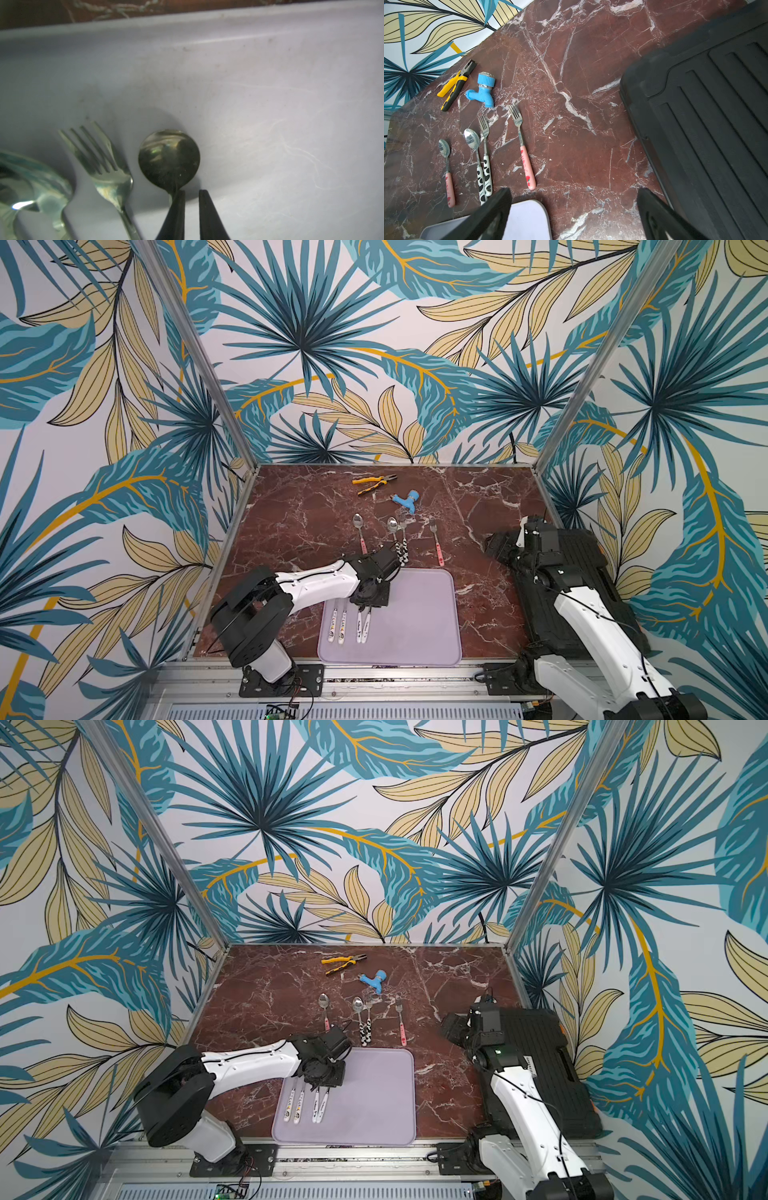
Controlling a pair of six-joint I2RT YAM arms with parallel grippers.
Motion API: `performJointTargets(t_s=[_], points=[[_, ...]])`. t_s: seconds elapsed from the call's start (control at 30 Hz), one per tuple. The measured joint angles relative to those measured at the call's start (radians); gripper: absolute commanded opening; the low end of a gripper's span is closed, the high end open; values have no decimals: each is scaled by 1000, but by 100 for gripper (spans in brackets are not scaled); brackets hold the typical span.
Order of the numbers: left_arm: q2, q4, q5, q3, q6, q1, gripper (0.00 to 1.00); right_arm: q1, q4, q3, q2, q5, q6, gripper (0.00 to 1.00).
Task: Set the spoon and fork side by side
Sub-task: Adjust the spoon on the tray, then pick up the spoon from the center of the board.
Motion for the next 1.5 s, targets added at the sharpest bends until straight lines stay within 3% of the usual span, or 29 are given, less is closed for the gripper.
performJointTargets(t_s=[0.53,0.8,0.97,1.5], points=[[-3,-48,-18,38,14,0,21,0,0,0,0,0,0,99],[-14,-119,-27,199,73,12,25,0,0,0,4,1,0,99],[-8,-160,-35,307,111,78,28,0,0,0,7,7,0,99],[380,-266,-50,705,214,299,32,0,8,0,65,3,2,100]])
